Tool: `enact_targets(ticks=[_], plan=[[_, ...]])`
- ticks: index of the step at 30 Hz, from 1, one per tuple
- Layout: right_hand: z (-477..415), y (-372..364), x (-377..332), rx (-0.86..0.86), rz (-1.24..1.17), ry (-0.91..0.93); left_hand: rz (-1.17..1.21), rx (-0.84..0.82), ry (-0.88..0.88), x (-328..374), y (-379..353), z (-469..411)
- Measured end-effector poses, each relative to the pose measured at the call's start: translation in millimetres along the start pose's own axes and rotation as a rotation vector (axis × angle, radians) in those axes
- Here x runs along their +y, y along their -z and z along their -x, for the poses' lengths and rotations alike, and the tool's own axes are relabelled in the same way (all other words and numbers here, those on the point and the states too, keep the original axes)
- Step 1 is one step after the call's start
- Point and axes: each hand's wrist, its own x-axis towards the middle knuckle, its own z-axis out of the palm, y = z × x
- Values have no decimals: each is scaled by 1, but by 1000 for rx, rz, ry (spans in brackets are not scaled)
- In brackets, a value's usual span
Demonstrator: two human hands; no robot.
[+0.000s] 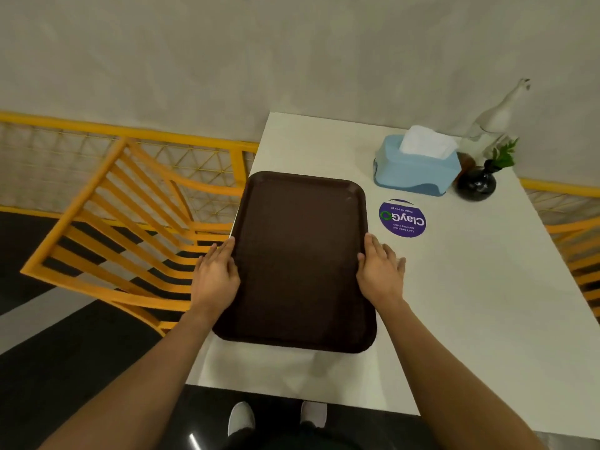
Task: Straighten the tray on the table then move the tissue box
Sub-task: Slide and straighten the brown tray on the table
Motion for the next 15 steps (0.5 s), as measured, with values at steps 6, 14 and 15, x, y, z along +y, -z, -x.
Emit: enact_targets(ticks=[6,14,15], plan=[[24,-7,-5,-29,-42,-24,27,-6,-60,-11,6,15],[42,-17,3,31,-8,-53,88,-45,-52,-15,4,25],[40,-17,2,32,2,-55,88,-48,-48,-15,4,24]])
